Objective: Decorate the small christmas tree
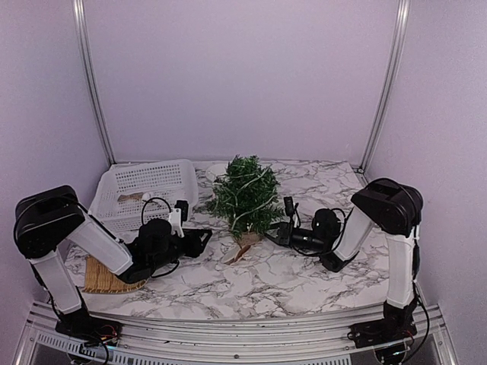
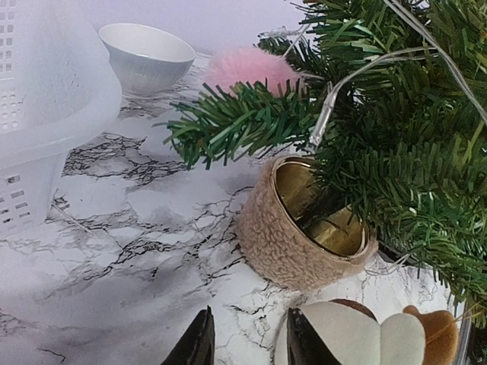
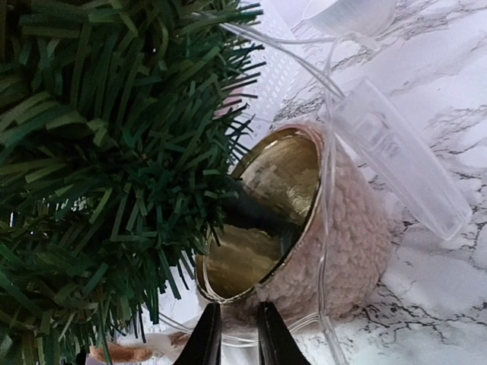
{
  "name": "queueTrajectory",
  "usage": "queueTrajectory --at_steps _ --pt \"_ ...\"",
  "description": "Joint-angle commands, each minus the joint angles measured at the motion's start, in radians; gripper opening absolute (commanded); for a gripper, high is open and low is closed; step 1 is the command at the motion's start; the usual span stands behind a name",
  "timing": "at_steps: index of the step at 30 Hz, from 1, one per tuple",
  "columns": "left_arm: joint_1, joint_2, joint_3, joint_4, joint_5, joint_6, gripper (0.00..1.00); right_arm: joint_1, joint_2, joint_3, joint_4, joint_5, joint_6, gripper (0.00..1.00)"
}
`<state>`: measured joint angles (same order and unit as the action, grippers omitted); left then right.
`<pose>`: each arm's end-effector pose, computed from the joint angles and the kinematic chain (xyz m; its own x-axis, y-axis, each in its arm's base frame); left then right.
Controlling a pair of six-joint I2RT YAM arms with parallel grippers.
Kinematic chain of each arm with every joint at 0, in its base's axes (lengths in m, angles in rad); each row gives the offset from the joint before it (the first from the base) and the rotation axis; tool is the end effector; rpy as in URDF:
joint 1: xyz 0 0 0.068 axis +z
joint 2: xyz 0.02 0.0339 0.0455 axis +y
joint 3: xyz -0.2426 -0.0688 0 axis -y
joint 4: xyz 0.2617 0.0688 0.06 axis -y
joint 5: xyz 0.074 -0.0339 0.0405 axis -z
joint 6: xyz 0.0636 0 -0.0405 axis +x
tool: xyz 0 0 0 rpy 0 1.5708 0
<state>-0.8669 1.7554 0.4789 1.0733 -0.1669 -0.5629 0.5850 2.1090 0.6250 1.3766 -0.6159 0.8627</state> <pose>0.2228 -0.2461 0.0913 -0.4554 -0.2767 -0.8462 0.4770 0.7267 -0.4943 0.2732 0.2250 0.0528 -0.7642 0.2375 -0.5996 -0.5367 0.2813 0.7955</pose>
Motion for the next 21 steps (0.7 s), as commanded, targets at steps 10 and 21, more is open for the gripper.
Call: queueTrajectory --at_steps 10,21 --pt "0.045 -0.094 -0.062 0.017 -0.026 0.001 0.33 0.095 -0.028 -0.030 0.090 0.091 0.015 0.17" --pt "0.124 -0.309 -0.060 -0.261 -0.008 0.031 0.40 0.149 0.034 0.002 0.154 0.137 0.035 0.17"
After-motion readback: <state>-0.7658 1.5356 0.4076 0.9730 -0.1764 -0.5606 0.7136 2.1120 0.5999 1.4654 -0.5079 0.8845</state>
